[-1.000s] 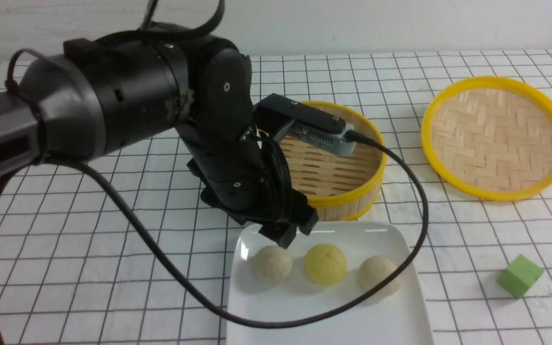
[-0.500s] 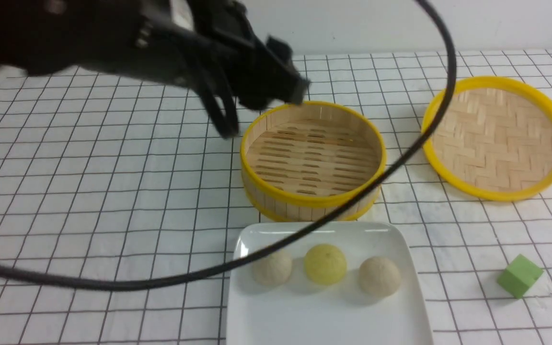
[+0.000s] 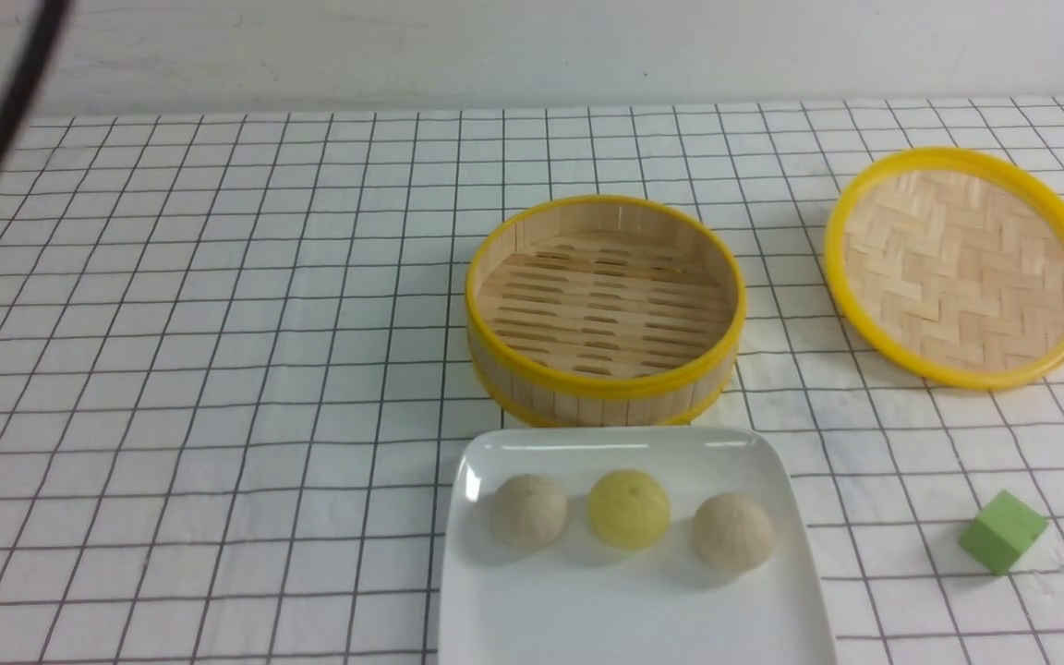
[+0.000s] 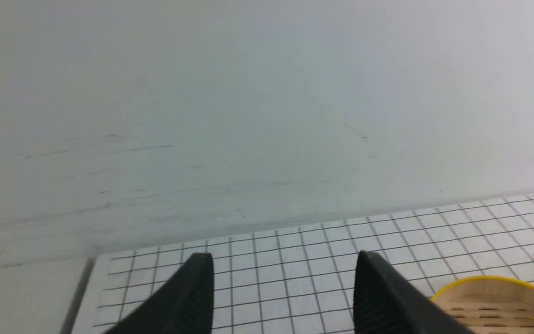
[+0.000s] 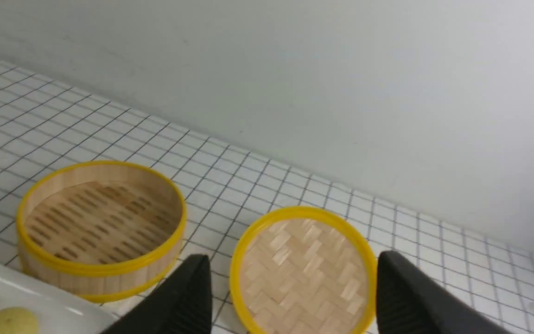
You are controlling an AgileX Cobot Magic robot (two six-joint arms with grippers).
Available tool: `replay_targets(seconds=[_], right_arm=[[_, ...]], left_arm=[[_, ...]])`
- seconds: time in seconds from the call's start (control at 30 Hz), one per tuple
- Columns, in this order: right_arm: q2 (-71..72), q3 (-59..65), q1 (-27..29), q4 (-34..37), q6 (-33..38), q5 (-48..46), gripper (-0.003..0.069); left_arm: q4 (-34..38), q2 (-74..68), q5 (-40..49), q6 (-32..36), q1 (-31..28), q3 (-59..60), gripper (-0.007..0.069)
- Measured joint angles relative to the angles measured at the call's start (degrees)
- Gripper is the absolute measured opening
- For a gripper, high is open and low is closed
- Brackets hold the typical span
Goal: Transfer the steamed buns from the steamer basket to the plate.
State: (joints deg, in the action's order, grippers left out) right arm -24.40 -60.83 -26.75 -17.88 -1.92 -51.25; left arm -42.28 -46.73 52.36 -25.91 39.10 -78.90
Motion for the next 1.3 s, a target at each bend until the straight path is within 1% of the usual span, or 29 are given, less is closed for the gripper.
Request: replay_targets(seconds=[0.03,0.07,0.13,0.23,0.3,0.33,0.37,0.4,0.5,0.53,0.6,0.63,0.67,0.8,0.97,1.0,1.03,1.07,1.13,1.17,1.2,1.23,1.3], right_arm=[[0.2,0.0,0.0,-0.3,-0.1,0.0,0.0472],[1.9,0.0,0.0,-2.0,-0.7,0.0,0.0472],[4.2,0.0,0.0,-3.0,-1.8,0.0,0.0472],[8.5,0.0,0.0,-1.7,-3.0,-1.7,0.0472],[9.9,0.0,0.0,-0.6,-3.1,-3.1,0.0472],[12.3,0.0,0.0,1.8,-3.1,-6.9,0.0472],[13.2,0.0,0.0,3.0,-3.1,-9.0,0.0472],[13.4,0.0,0.0,3.0,-3.1,-9.0,0.0472],[16.7,0.0,0.0,7.5,-1.4,-15.4,0.0472],[17.1,0.0,0.0,8.1,-1.2,-15.9,0.0472],[19.0,0.2,0.0,12.3,1.2,-17.8,0.0472],[19.0,0.2,0.0,12.7,1.4,-17.8,0.0472],[20.1,1.1,0.0,15.1,3.0,-17.3,0.0472],[23.0,8.1,0.0,20.0,7.4,-13.5,0.0472],[25.3,21.2,0.0,21.4,9.2,-5.4,0.0472],[25.4,23.9,0.0,21.5,9.1,-2.0,0.0472],[25.4,24.3,0.0,21.5,9.1,-2.0,0.0472],[25.4,26.9,0.0,21.4,9.0,2.9,0.0472],[25.4,29.5,0.0,21.3,8.4,8.1,0.0472],[25.4,31.1,0.0,20.8,7.3,12.3,0.0472],[25.4,31.4,0.0,20.7,7.1,12.9,0.0472],[25.4,33.0,0.0,19.3,4.6,17.1,0.0472],[25.4,34.4,0.0,17.9,2.5,19.2,0.0472]], left_arm=[[0.1,0.2,0.1,0.2,0.0,0.0,0.0421],[0.8,1.3,0.5,2.0,0.0,0.0,0.0421],[2.6,2.5,1.0,4.8,0.0,0.0,0.0421],[6.6,3.8,2.9,8.9,0.0,0.0,0.0415],[8.1,4.2,4.1,10.3,0.0,0.0,0.0412],[11.7,4.6,7.8,12.8,0.0,0.0,0.0410],[12.8,4.7,8.8,13.8,0.0,0.0,0.0410],[13.6,4.9,9.4,14.1,0.0,0.1,0.0410],[20.6,6.5,12.3,19.2,0.0,1.9,0.0395],[21.0,6.7,12.3,19.4,0.0,2.1,0.0394],[24.7,8.6,12.7,21.3,0.0,4.8,0.0379],[24.8,8.8,12.7,21.3,0.0,5.3,0.0377],[25.5,10.1,12.8,21.6,0.0,7.1,0.0372],[26.0,13.2,12.8,21.7,0.0,12.1,0.0366],[26.6,16.3,10.6,21.7,0.0,16.7,0.0365],[26.8,17.2,10.0,21.7,0.0,17.7,0.0365],[26.8,17.2,9.9,21.7,0.0,17.8,0.0365],[26.9,17.8,9.5,21.5,0.0,18.5,0.0365],[26.9,18.2,9.1,21.0,0.0,19.4,0.0365],[26.9,18.5,8.9,20.7,0.0,19.9,0.0365],[26.9,18.5,8.8,20.6,0.0,20.0,0.0365],[26.9,18.7,8.8,20.6,0.0,20.6,0.0365],[26.9,18.8,8.7,20.6,0.0,21.2,0.0365]])
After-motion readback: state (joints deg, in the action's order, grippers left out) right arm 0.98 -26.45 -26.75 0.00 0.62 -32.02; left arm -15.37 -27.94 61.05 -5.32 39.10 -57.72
